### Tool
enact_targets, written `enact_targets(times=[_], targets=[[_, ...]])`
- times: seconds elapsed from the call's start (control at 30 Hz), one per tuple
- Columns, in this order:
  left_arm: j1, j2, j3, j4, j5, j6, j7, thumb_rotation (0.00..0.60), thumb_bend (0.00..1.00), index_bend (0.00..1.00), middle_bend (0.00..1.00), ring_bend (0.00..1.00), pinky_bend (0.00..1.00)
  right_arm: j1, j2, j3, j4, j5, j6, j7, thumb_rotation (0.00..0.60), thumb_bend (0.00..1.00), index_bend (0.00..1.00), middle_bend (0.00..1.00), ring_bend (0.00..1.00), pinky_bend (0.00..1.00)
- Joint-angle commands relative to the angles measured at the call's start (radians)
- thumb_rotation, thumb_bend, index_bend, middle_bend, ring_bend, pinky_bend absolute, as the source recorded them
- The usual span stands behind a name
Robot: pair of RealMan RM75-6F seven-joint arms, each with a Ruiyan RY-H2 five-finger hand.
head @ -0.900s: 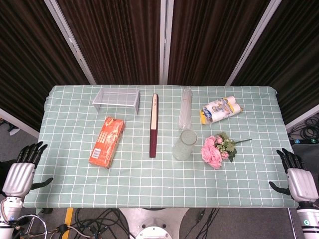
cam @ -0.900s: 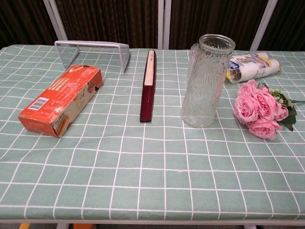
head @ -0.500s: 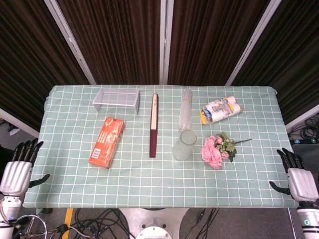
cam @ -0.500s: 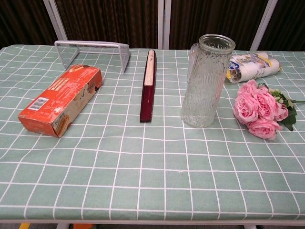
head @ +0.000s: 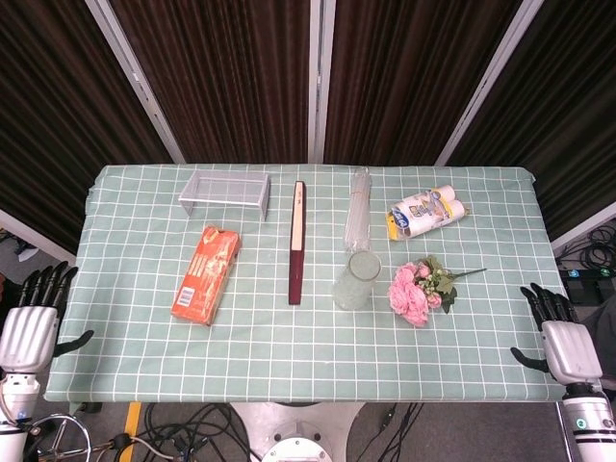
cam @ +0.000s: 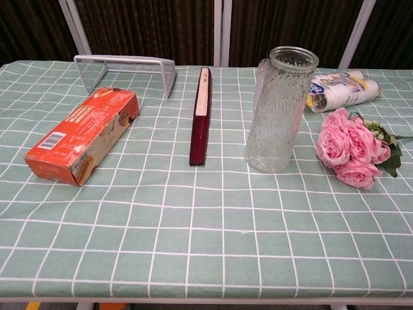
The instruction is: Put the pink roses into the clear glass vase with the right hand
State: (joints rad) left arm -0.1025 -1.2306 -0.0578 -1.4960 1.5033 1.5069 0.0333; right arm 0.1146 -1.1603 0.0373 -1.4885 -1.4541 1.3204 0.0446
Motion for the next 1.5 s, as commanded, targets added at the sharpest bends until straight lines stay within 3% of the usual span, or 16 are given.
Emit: enact_targets(times=[0.03,0.23,0.57,0.77,1.5], targets=[[-0.002,-0.003,0.005,0.01,-0.006,-0.013,-0.008,0.6,0.0,0.08,0.02,0.0,0.07,0.032,-0.005,0.009,0.006,-0.012,-0.027,-0.034,0.6,0.09,0.0,0.0,0.0,0.0],[-0.006,-0.015,0.007,0.031,-0.007,-0.022,-0.022,0.6,0.0,0.08,0.02,0.0,0.07,0.123,-0.028,0.042,0.027,0.009,-0.134,-0.084,0.6,0.09,0.0,0.0,0.0,0.0],[-0.001,0.002,0.01,0.013,0.001,-0.01,-0.029,0.6,0.0,0.08,0.02,0.0,0.07,0.323,-0.137,0.075,0.189,0.038,-0.393,-0.09,0.6,0.09,0.0,0.0,0.0,0.0],[-0.004,0.004,0.011,0.013,-0.006,-0.023,-0.026,0.6,0.0,0.08,0.02,0.0,0.07,0.406,-0.186,0.08,0.252,0.046,-0.486,-0.099,0.6,0.09,0.0,0.0,0.0,0.0],[-0.002,0.01,0.024,0.048,-0.007,-0.043,-0.101,0.6,0.0,0.08,0.02,0.0,0.07,0.499,-0.305,0.057,0.307,0.121,-0.57,-0.185,0.6,0.1,0.0,0.01,0.0,0.0]])
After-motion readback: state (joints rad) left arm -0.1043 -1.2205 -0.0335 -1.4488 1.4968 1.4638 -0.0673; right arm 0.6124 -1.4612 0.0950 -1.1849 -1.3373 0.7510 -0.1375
